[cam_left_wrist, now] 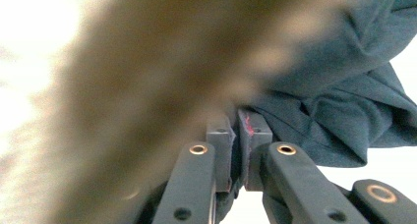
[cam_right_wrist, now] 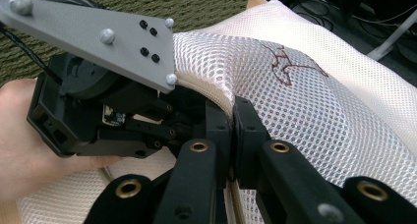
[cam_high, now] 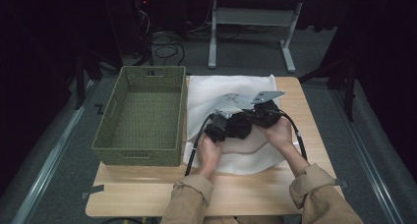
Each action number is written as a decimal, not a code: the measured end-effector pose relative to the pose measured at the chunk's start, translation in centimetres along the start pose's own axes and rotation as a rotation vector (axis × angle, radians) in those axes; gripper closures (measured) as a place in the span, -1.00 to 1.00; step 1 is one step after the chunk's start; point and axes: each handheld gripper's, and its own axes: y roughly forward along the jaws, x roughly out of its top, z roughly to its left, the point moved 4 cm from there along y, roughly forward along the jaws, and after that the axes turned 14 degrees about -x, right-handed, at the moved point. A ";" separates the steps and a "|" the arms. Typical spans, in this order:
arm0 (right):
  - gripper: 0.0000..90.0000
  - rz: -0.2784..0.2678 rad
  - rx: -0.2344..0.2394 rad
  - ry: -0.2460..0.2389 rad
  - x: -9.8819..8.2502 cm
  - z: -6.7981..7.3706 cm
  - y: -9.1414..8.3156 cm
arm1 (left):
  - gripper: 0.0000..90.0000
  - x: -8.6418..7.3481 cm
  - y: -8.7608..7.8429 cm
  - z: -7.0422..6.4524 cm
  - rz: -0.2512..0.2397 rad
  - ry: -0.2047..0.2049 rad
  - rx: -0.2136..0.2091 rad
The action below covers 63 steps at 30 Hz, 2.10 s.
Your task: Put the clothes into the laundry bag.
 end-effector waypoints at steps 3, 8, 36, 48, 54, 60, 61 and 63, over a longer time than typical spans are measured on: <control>0.97 -0.001 -0.002 0.003 0.0 0.0 0.0 | 0.49 0.0 -0.3 -0.1 -0.009 -0.008 -0.030; 0.97 -0.010 -0.004 0.011 0.0 -0.1 -0.1 | 0.15 -0.3 -1.4 -0.5 0.003 0.013 -0.058; 0.96 -0.012 -0.013 0.014 -0.1 -0.3 -0.1 | -0.06 -1.8 -7.0 -1.2 -0.037 0.066 -0.153; 0.96 -0.012 -0.010 0.012 -0.2 -0.3 -0.2 | 0.04 -1.2 -10.5 -1.3 -0.122 0.103 -0.106; 0.96 -0.014 -0.012 0.015 -0.2 -0.4 -0.5 | 0.00 -1.2 -10.7 -0.3 -0.117 0.087 -0.058; 0.96 -0.011 -0.007 0.012 -0.4 -0.5 -0.8 | -0.05 -1.0 -10.0 -0.2 -0.089 0.111 -0.020; 0.96 -0.010 -0.006 0.011 -0.4 -0.5 -0.9 | -0.05 -1.0 -9.9 -0.3 -0.081 0.116 -0.016; 0.96 -0.011 -0.005 0.012 -0.5 -0.5 -1.0 | -0.04 -0.9 -9.5 -0.3 -0.069 0.125 -0.006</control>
